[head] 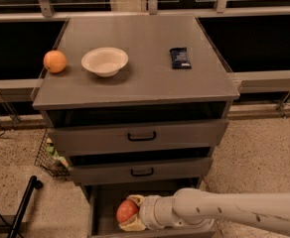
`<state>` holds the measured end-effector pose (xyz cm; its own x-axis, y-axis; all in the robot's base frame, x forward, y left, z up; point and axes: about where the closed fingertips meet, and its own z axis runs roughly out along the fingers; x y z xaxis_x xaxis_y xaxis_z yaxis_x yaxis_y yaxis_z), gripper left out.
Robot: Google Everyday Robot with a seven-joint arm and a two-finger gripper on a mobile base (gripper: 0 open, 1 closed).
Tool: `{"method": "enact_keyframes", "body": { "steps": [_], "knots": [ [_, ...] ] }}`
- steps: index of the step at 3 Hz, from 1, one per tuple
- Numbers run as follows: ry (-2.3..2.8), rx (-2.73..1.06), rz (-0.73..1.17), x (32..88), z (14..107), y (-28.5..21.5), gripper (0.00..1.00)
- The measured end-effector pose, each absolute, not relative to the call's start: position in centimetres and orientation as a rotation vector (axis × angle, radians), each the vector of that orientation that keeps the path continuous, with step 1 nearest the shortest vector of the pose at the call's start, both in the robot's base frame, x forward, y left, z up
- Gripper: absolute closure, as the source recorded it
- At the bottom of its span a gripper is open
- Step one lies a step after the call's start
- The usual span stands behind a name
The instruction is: Place apple into bottom drawer
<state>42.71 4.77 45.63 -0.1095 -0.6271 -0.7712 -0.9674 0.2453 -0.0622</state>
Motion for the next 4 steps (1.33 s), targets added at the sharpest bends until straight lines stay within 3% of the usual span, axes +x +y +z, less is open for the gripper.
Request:
{"method": "enact_keyframes", "body": {
  "steps": [4],
  "knots": [
    [1.777, -1.397, 0.686, 43.2, 33.4, 2.1, 1.0]
  ]
}}
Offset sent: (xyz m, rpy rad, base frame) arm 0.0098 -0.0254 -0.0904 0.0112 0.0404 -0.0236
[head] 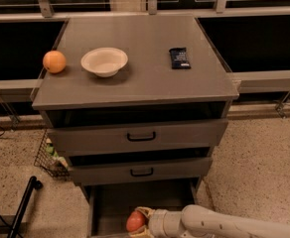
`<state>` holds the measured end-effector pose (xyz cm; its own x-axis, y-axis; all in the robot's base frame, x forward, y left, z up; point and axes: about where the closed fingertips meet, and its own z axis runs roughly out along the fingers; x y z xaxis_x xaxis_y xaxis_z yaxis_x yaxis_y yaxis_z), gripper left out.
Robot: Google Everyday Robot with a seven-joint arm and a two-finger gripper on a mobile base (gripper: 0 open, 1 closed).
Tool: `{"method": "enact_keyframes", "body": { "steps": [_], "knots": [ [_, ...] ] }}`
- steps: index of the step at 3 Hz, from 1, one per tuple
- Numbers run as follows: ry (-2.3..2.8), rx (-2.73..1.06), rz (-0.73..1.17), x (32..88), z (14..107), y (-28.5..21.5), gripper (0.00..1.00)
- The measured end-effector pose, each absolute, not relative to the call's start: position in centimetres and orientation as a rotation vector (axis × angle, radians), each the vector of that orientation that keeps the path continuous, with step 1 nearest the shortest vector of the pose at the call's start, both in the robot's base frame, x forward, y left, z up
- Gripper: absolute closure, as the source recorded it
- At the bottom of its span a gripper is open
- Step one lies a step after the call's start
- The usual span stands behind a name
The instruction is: Place apple into bottom drawer
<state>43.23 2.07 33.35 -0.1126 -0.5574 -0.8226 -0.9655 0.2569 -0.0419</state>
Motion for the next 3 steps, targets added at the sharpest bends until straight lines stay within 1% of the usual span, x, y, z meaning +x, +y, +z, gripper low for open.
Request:
{"method": "enact_keyframes", "body": {
  "steps": [1, 2, 3],
  "knots": [
    [1.754, -1.358, 0.723, 43.8, 29.5, 2.6, 1.0],
    [1.754, -1.36, 0.723, 43.8, 29.4, 2.6, 1.0],
    [1.742, -1.359, 0.722, 45.0, 27.6, 1.6, 1.0]
  ]
}}
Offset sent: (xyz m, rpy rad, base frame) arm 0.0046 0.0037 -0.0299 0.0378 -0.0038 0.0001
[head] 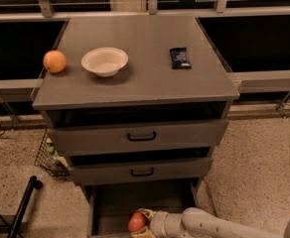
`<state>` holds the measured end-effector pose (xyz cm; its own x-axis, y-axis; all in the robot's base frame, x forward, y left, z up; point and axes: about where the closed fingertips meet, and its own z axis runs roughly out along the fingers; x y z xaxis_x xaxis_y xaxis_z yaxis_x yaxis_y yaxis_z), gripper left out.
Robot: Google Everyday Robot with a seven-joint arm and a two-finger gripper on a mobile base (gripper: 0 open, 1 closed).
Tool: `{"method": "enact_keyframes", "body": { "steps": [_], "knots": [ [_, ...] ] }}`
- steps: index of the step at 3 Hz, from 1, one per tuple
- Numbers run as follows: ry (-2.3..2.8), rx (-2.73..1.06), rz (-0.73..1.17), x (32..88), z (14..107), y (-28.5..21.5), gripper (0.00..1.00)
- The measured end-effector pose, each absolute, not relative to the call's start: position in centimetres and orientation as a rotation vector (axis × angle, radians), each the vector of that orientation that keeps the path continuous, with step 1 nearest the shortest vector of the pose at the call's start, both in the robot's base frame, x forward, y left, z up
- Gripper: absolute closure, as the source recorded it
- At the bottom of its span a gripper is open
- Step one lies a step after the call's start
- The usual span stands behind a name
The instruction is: Place apple into bottom drawer
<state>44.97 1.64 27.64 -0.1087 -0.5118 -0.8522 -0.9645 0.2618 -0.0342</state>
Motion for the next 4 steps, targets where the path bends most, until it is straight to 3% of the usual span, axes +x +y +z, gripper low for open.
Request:
{"method": "enact_keyframes", "body": {
  "steps": [4],
  "knots": [
    [1.636, -1.387, 0.735, 50.3, 21.7, -1.4, 1.0]
  ]
}}
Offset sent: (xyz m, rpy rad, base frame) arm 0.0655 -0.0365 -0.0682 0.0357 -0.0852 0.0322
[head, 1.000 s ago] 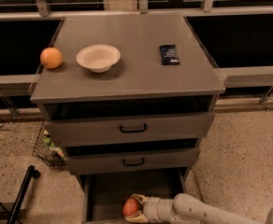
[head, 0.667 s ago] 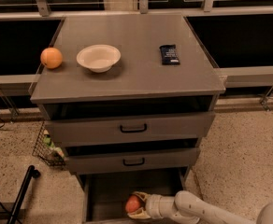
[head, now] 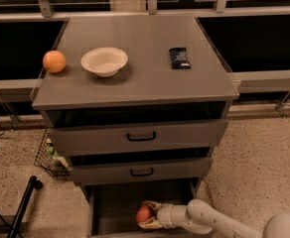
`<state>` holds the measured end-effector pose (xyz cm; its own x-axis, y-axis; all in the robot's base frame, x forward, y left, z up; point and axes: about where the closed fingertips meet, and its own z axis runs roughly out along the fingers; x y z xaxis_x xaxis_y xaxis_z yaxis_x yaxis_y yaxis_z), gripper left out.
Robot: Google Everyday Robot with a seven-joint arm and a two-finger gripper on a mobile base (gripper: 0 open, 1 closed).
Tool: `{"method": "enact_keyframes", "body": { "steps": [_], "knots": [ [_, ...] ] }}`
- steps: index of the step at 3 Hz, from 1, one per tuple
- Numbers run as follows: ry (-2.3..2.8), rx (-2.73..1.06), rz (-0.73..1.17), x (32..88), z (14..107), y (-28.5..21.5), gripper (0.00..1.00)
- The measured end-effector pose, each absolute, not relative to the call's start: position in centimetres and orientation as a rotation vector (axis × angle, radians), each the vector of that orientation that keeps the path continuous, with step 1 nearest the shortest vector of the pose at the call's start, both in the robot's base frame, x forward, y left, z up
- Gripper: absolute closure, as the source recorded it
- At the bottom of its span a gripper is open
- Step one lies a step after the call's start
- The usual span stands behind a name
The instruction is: Place apple into bottom drawer
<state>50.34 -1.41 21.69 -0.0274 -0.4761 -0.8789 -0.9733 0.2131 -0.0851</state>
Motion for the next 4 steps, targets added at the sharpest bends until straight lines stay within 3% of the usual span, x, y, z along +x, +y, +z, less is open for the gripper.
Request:
{"method": "enact_keyframes", "body": {
  "steps": [4],
  "knots": [
    [1.573, -1.483, 0.84, 54.3, 17.0, 3.7, 1.0]
  ]
}}
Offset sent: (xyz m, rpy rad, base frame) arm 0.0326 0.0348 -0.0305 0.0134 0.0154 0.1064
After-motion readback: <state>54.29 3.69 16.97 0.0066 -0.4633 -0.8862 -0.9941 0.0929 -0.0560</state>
